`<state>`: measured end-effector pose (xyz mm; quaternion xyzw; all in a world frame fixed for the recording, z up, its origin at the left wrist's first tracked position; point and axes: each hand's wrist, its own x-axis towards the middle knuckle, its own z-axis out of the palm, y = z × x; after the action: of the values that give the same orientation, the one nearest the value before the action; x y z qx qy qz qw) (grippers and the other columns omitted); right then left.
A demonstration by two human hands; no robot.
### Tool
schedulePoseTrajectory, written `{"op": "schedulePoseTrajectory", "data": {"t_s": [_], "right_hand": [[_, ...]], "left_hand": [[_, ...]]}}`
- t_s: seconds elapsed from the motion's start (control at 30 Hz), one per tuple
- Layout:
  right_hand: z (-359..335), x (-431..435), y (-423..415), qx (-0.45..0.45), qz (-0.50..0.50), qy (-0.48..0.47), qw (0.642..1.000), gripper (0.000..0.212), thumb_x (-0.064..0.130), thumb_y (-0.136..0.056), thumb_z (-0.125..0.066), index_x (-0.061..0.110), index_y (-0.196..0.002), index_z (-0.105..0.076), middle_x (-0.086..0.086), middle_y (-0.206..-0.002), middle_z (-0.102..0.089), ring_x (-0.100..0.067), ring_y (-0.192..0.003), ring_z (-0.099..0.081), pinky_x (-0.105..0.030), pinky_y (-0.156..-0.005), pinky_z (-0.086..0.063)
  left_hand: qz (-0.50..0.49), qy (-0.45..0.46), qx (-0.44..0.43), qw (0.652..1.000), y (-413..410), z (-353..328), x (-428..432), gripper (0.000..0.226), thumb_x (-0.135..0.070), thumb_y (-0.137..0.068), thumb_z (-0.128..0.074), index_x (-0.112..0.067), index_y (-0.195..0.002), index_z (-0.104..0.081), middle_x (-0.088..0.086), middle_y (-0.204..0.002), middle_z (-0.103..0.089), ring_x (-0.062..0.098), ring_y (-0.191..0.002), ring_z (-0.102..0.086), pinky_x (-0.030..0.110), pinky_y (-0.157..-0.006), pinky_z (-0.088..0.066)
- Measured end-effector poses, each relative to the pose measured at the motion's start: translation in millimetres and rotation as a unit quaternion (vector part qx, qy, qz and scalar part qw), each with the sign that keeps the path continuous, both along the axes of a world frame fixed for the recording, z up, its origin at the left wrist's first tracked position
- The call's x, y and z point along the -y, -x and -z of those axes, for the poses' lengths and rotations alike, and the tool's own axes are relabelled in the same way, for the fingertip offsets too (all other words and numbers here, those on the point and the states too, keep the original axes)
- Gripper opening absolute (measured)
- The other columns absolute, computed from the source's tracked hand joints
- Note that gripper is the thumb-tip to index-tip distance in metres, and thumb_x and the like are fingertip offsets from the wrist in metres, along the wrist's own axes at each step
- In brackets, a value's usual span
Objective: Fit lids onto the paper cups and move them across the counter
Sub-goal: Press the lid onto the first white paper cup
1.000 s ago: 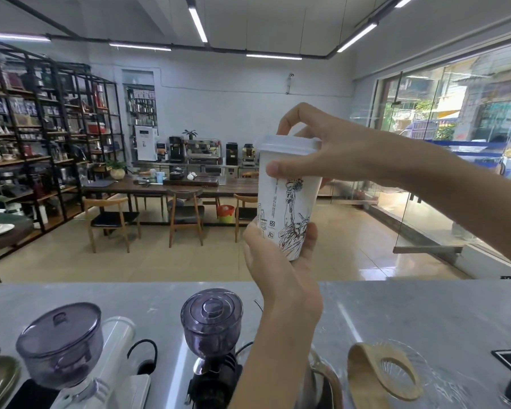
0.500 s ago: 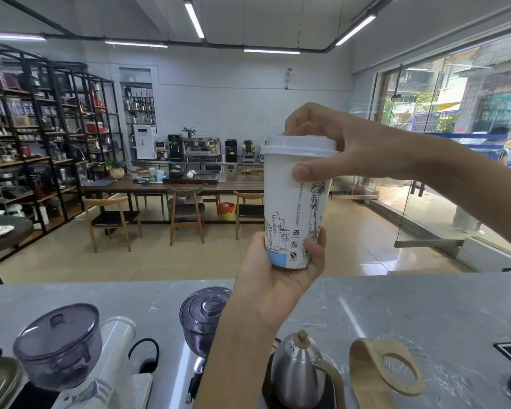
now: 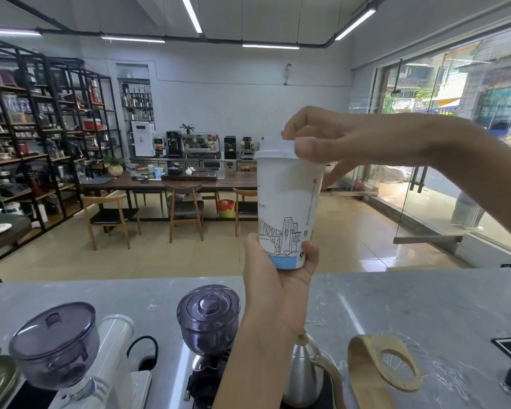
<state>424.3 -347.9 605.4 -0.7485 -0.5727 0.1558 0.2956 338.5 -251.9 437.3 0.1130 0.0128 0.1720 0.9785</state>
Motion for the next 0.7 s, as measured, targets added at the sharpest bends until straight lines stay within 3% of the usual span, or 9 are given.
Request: {"op": "schedulePoseTrajectory", "data": {"t_s": [0.1,0.2,0.33,0.47,0.7], "right_hand": [[9,-9,7,0.027,0.07,-0.008,0.997,0.067,0.087,-0.057,-0.057,0.047,-0.109,-0.046,0.018,-0.116,-0.063,-0.008,-0.1,-0.066,-0.032,-0.068,-0.063],[21,-17,10,0.054,0.104,-0.052,0.992,0.07,0.082,-0.054,-0.067,0.049,-0.112,-0.044,0.009,-0.111,-0.064,-0.013,-0.084,-0.073,-0.034,-0.064,-0.064],[19,-12,12,0.061,0.085,-0.072,0.992,0.071,0.076,-0.053,-0.072,0.051,-0.116,-0.049,0.019,-0.11,-0.06,-0.005,-0.077,-0.072,-0.022,-0.057,-0.06],[17,1,13,0.075,0.032,-0.049,0.995,0.062,0.073,-0.058,-0.073,0.056,-0.113,-0.051,0.028,-0.114,-0.057,0.012,-0.083,-0.065,-0.008,-0.054,-0.051],[16,21,8,0.031,-0.014,-0.065,0.997,0.047,0.058,-0.066,-0.074,0.055,-0.109,-0.054,0.027,-0.112,-0.063,-0.002,-0.103,-0.067,-0.02,-0.071,-0.059]], "left_hand": [[-0.119,-0.034,-0.047,0.991,-8,2,8,0.028,-0.022,-0.097,-0.044,-0.01,-0.097,-0.07,0.009,-0.079,-0.077,0.025,-0.077,-0.06,0.029,-0.054,-0.055],[-0.135,-0.026,-0.042,0.99,-7,1,14,0.027,-0.022,-0.095,-0.045,-0.01,-0.093,-0.069,0.008,-0.076,-0.075,0.025,-0.074,-0.059,0.031,-0.056,-0.056],[0.03,0.025,0.034,0.999,9,1,9,0.033,-0.017,-0.092,-0.046,-0.002,-0.091,-0.075,0.018,-0.093,-0.074,0.029,-0.082,-0.057,0.038,-0.066,-0.058],[0.202,0.113,0.053,0.971,25,-2,0,0.043,-0.01,-0.082,-0.058,0.005,-0.121,-0.067,0.024,-0.125,-0.064,0.039,-0.1,-0.058,0.05,-0.078,-0.058],[0.278,0.14,0.071,0.948,35,-3,1,0.059,-0.004,-0.078,-0.065,0.001,-0.136,-0.057,0.021,-0.133,-0.056,0.037,-0.107,-0.053,0.055,-0.076,-0.059]]}}
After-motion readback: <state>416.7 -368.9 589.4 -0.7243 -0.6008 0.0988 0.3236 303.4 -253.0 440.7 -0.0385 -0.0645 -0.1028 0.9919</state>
